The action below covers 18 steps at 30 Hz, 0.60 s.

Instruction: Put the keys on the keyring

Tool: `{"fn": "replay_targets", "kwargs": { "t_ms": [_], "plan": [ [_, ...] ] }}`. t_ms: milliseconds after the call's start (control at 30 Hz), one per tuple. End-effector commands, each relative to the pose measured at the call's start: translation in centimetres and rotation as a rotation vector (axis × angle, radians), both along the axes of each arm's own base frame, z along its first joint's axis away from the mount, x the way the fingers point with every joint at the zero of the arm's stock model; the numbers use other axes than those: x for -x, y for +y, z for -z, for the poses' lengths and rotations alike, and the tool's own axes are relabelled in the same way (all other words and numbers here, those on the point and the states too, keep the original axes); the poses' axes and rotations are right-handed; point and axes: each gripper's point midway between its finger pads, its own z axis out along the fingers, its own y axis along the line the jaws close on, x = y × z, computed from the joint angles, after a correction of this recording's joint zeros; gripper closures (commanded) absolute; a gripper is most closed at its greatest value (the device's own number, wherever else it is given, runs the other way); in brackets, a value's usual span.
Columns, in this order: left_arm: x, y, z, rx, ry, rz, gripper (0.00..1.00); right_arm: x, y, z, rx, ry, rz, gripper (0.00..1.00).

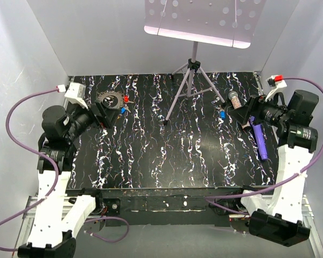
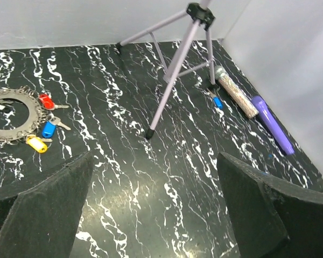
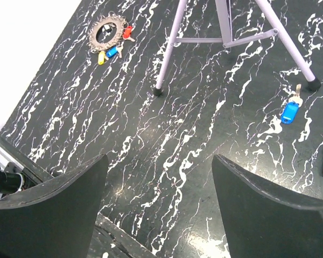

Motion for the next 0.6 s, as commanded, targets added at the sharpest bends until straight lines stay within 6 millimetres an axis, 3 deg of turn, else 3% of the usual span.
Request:
{"fn": "replay_targets", "kwargs": {
  "t_ms": [0,133,267,567],
  "plan": [
    [2.0,0.1,1.4,-0.051,0.000,-0.006,0.02,2.0,0.8,-2.3,0.007,-0.093,-0.010,0.13],
    [3.5,0.5,2.3,-0.052,0.007,-0.023,0.02,2.8,0.5,-2.5,0.020,-0.113,0.041,0.13],
    [4.7,0.8,2.7,-0.057,0.004,-0.030,0.02,2.6,-0.8,-2.6,-0.027,-0.096,0.203,0.12],
    [5.0,0.5,2.3,-0.058,0.007,-0.013,0.02,3.1,-2.9,-2.2,-0.051,-0.080,0.407,0.11]
  ]
}}
